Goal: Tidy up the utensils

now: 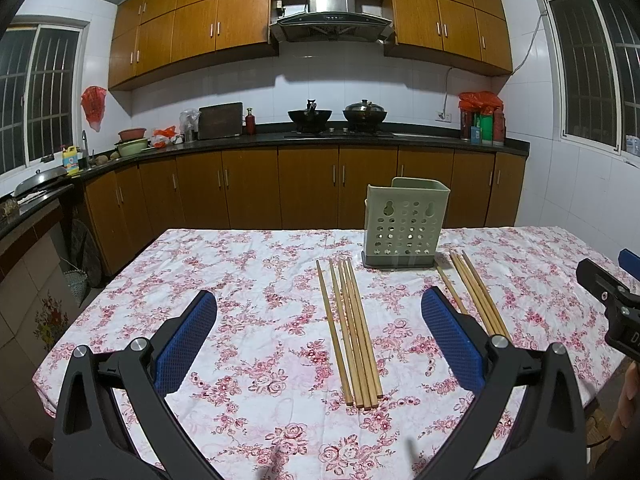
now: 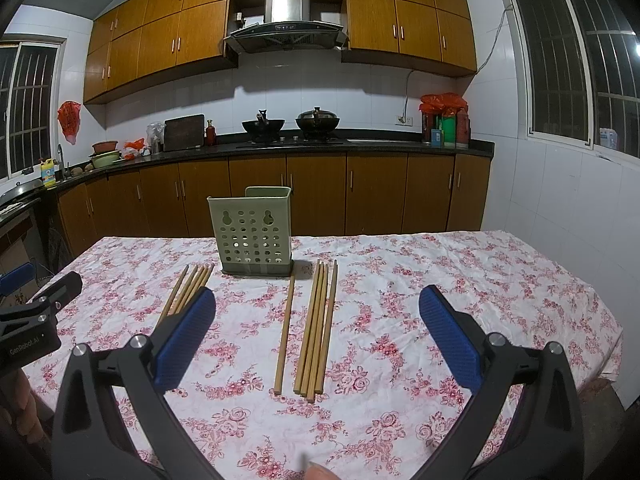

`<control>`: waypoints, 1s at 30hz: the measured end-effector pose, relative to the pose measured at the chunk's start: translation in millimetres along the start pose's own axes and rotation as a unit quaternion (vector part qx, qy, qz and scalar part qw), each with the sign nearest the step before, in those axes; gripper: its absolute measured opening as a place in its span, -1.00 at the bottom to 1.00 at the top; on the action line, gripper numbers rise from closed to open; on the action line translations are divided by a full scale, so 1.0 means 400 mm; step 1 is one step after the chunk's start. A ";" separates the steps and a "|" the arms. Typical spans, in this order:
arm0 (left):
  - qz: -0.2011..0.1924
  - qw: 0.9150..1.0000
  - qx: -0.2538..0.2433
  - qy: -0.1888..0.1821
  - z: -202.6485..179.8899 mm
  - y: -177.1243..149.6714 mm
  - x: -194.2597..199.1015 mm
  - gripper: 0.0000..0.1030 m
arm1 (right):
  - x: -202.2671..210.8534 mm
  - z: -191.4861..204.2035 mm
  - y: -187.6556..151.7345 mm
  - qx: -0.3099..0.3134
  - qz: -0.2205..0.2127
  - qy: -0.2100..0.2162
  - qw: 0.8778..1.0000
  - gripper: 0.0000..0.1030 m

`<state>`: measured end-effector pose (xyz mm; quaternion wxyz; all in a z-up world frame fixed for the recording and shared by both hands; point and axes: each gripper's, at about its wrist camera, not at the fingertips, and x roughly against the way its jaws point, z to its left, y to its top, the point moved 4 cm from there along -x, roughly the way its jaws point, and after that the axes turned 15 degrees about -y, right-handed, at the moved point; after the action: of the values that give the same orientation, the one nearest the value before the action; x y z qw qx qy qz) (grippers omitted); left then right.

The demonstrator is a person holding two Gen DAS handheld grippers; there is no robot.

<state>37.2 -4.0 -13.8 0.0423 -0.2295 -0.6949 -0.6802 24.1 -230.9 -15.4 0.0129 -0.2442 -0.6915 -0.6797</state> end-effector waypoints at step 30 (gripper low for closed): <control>0.002 1.000 0.001 0.000 -0.018 0.007 -0.003 0.97 | -0.001 -0.002 -0.002 -0.001 0.002 0.000 1.000 0.93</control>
<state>37.5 -11.6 -11.1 0.0440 -0.2303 -0.6952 -0.6794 23.7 -231.7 -16.4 0.0139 -0.2452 -0.6906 -0.6802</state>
